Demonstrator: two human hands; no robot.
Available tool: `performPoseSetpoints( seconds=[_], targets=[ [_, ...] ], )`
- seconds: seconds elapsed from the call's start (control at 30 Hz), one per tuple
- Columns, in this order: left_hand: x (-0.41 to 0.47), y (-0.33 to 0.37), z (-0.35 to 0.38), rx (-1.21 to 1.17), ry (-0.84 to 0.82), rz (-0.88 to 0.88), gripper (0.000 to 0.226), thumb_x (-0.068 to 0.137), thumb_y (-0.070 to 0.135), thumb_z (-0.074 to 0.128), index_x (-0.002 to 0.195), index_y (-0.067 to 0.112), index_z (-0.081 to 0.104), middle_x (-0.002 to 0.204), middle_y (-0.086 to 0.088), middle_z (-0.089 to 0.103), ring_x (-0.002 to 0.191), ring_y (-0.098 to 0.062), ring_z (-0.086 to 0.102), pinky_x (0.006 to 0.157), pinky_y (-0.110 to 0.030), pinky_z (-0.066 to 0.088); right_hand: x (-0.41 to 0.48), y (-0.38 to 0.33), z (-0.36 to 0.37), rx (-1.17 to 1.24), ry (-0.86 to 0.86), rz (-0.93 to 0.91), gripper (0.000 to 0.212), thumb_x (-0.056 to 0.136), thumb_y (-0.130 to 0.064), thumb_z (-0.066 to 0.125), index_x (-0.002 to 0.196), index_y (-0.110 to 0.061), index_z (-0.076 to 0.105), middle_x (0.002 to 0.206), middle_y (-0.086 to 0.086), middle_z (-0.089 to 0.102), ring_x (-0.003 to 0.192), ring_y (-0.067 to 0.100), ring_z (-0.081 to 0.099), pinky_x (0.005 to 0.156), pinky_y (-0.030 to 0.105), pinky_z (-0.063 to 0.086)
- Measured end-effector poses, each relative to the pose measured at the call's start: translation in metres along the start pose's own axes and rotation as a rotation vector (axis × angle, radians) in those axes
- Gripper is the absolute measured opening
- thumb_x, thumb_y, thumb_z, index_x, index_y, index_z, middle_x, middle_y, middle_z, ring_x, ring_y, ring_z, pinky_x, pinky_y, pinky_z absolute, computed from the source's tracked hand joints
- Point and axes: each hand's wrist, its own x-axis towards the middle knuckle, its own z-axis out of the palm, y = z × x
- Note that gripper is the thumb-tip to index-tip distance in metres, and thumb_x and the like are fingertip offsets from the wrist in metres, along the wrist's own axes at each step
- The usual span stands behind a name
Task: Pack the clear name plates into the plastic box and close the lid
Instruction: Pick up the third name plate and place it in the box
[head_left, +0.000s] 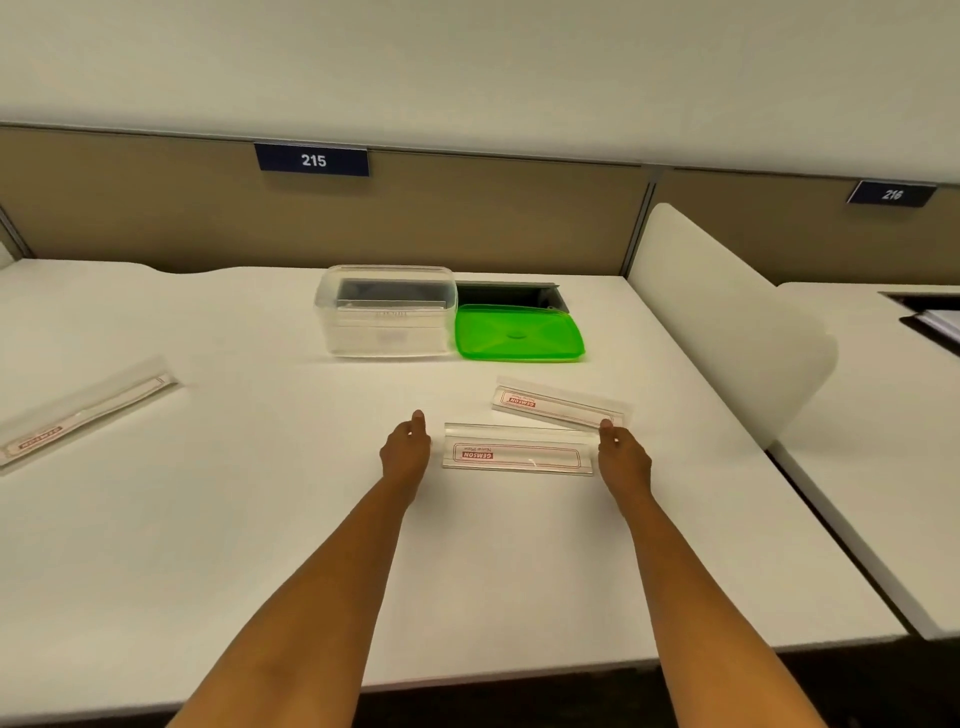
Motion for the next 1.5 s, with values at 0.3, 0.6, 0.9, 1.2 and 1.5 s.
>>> performPoseSetpoints(
  seconds=[0.3, 0.6, 0.9, 1.2, 1.5],
  targets=[
    [0.006, 0.012, 0.014, 0.042, -0.021, -0.094, 0.057, 0.1, 0.045, 0.029, 0.112, 0.002, 0.064, 0.102, -0.016, 0.068, 0.094, -0.031, 0.06, 0.103, -0.04, 0.045, 0.014, -0.004, 0.001, 0.075, -0.174, 0.147, 0.063, 0.1, -0.048, 0.017, 0.115, -0.009, 0.066, 0.122, 0.021, 0.063, 0.117, 0.038, 0.056, 0.108, 0.044, 0.039],
    [0.007, 0.023, 0.029, -0.151, -0.061, -0.224, 0.055, 0.093, 0.048, 0.05, 0.111, -0.003, 0.06, 0.112, -0.02, 0.066, 0.094, -0.031, 0.064, 0.089, -0.038, 0.052, 0.023, -0.019, 0.0, 0.28, -0.206, 0.198, 0.054, 0.098, -0.047, 0.034, 0.11, -0.005, 0.066, 0.092, 0.01, 0.064, 0.088, 0.024, 0.058, 0.101, 0.041, 0.048],
    [0.002, 0.033, 0.019, -0.388, -0.026, -0.138, 0.028, 0.085, -0.002, 0.062, 0.113, -0.003, 0.063, 0.116, -0.023, 0.066, 0.091, -0.025, 0.062, 0.091, -0.032, 0.054, 0.021, -0.029, -0.01, 0.674, -0.196, 0.068, 0.028, 0.091, 0.002, 0.053, 0.118, 0.004, 0.061, 0.095, 0.01, 0.061, 0.082, 0.018, 0.057, 0.081, 0.025, 0.052],
    [-0.014, 0.05, 0.013, -0.638, -0.087, -0.022, 0.025, 0.088, 0.011, 0.064, 0.109, -0.004, 0.066, 0.077, -0.008, 0.066, 0.069, -0.017, 0.063, 0.066, -0.02, 0.059, 0.009, -0.039, -0.014, 0.784, -0.22, 0.002, 0.038, 0.094, -0.001, 0.05, 0.129, -0.012, 0.042, 0.109, 0.016, 0.06, 0.092, 0.022, 0.056, 0.085, 0.029, 0.051],
    [-0.057, 0.063, 0.049, -0.5, 0.319, 0.39, 0.018, 0.087, 0.013, 0.067, 0.1, 0.004, 0.073, 0.079, -0.01, 0.07, 0.072, -0.016, 0.064, 0.076, -0.022, 0.056, -0.023, -0.083, 0.003, 0.869, -0.295, 0.276, 0.037, 0.091, -0.035, 0.059, 0.115, -0.009, 0.049, 0.097, 0.011, 0.061, 0.077, 0.019, 0.061, 0.084, 0.033, 0.051]
  ],
)
